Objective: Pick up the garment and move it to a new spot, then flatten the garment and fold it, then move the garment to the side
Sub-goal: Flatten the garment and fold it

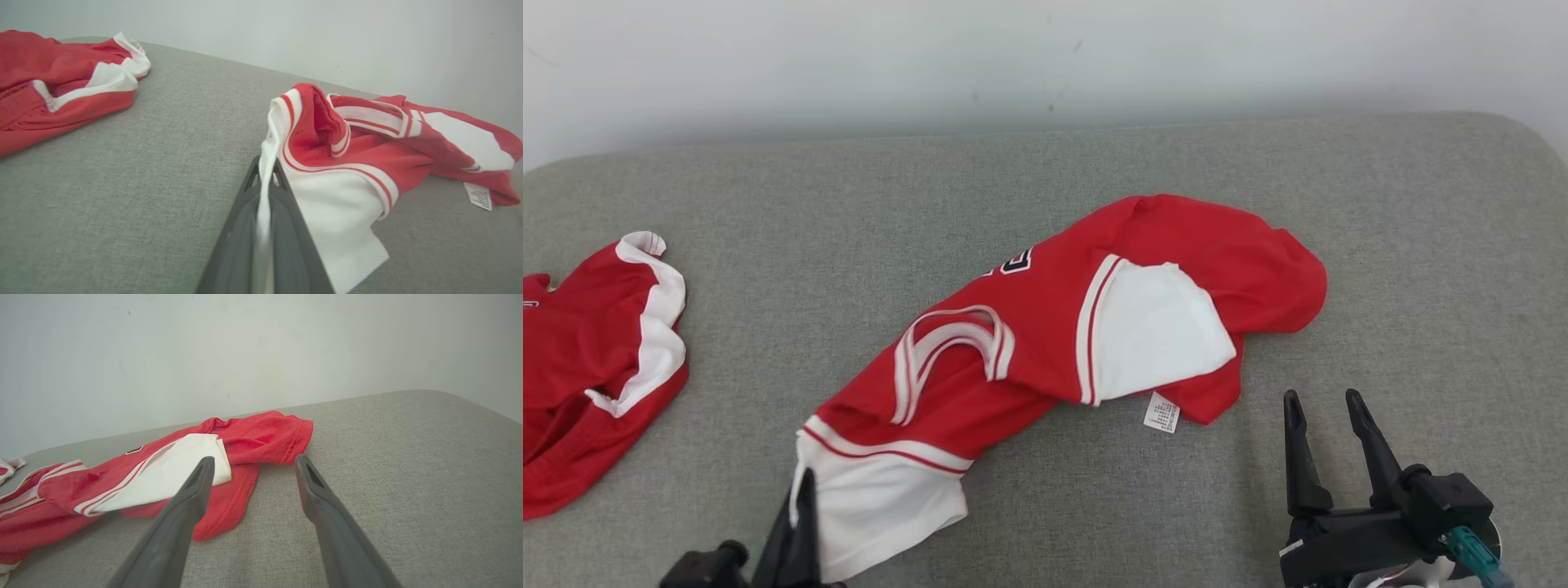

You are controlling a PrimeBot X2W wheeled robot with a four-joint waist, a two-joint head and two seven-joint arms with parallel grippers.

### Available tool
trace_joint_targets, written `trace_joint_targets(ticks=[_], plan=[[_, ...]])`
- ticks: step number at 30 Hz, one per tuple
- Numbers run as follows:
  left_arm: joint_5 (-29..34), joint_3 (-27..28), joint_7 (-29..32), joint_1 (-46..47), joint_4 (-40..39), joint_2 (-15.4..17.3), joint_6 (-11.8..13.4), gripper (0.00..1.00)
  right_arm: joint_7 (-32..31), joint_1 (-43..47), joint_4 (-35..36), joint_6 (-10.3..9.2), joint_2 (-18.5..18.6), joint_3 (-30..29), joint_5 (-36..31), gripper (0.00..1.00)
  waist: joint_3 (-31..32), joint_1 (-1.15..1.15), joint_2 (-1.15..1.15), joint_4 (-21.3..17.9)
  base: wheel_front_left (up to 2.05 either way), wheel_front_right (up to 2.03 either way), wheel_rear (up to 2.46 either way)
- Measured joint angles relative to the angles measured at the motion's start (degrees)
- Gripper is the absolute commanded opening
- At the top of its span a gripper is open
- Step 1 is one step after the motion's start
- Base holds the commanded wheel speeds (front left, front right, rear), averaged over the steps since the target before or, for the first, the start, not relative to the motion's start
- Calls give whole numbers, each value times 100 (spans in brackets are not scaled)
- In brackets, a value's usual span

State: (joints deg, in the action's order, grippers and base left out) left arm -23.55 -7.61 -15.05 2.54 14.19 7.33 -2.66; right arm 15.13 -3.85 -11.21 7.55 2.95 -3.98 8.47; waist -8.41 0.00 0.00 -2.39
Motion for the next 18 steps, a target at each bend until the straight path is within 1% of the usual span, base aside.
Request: trace_joint_targets(ticks=[4,8,9,10,14,18], plan=[[91,379,0,27,422,-42,-138,0,0,-31,-42,0,0,27,-25,100,-2,0,0,-2,0,0,0],[294,630,0,53,829,-91,-198,0,-1,-32,-89,0,0,55,-42,100,36,0,0,-9,0,0,0],[366,672,0,56,898,-92,-218,60,-1,-32,-92,0,0,64,-42,100,48,0,0,-12,0,0,0],[460,743,0,60,902,-101,-220,100,-1,-32,-97,0,0,68,-42,100,61,0,0,-15,0,0,0],[705,1068,0,94,560,-189,-264,100,-1,-30,-110,0,0,57,-42,100,125,0,0,-14,0,0,0],[967,1378,-1,94,-48,-267,-334,100,-1,-18,-109,0,1,56,-41,100,193,0,0,-13,0,0,0]])
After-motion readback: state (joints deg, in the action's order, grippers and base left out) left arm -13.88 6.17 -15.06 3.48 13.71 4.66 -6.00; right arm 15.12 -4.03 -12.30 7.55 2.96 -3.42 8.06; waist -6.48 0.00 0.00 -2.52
